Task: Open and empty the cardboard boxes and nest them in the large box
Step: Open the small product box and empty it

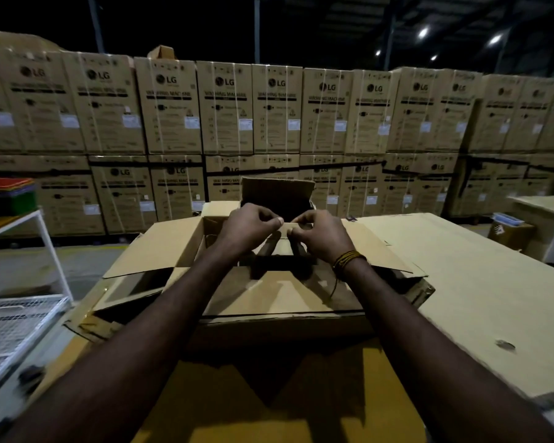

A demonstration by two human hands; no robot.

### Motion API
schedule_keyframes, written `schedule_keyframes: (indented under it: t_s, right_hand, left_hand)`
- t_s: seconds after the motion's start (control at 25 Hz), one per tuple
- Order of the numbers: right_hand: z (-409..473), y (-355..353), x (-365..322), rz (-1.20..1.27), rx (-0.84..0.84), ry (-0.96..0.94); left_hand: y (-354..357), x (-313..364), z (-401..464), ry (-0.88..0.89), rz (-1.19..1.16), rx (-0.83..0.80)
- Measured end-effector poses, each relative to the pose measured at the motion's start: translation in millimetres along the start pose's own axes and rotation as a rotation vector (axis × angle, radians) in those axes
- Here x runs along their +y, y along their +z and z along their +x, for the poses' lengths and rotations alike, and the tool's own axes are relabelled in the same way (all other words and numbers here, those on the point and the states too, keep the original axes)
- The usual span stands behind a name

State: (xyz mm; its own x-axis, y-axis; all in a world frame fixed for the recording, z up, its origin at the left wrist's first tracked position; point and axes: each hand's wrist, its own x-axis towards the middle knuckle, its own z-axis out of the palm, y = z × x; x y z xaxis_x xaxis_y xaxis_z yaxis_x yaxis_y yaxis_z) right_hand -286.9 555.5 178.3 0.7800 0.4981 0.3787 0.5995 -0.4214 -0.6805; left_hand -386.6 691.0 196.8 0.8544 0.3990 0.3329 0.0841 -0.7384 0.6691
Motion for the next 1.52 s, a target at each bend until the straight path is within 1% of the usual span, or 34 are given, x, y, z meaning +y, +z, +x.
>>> schedule_keyframes:
  t_s: [0.08,0.16,0.28,0.36,0.6,0.76,0.88,1.04,1.12,1.24,1.32,1.4,1.48,1.52]
  right_hand:
    - [3,10,6,-0.064,-0.011,0.014]
    - [5,17,12,-0.116,-0.058,0.043]
    - [7,22,20,-0.125,-0.199,0.11]
    - [6,23,22,-0.128,-0.231,0.113]
    - [4,23,21,-0.18,-0.276,0.083]
    - [3,16,27,-0.192,-0.247,0.063]
    - [5,12,29,-0.224,-0.286,0.087]
    - [7,6,30,-0.275,-0.413,0.102]
    - [8,5,28,-0.292,-0.471,0.109]
    - [9,6,28,-0.294,-0.545,0.132]
    - [11,2,29,-0.274,-0.588,0.149]
    - [14,0,33,-0.254,-0.631,0.148]
    - [20,3,36,-0.281,-0.64,0.121]
    - [22,7,38,-0.335,-0.633,0.111]
  left_hand:
    - [7,-11,4,-0.059,-0.068,-0.052]
    - [12,-20,8,-0.118,-0.109,-0.13]
    - [19,-29,13,-0.163,-0.08,-0.241]
    - [24,-34,14,-0.164,-0.027,-0.288]
    - [27,-43,23,-0.152,0.102,-0.365]
    - [19,-50,33,-0.19,0.157,-0.313]
    - [12,-53,39,-0.148,0.205,-0.338]
    - [17,-49,53,0.012,0.409,-0.408]
    - [21,-48,66,0.028,0.476,-0.438]
    - [23,-56,85,-0.027,0.524,-0.444]
    - [25,-67,94,-0.117,0.448,-0.475]
    - [31,-78,98,-0.209,0.43,-0.532]
    - [37,-88,101,-0.229,0.457,-0.535]
    - [40,-91,102,-0.218,0.475,-0.53]
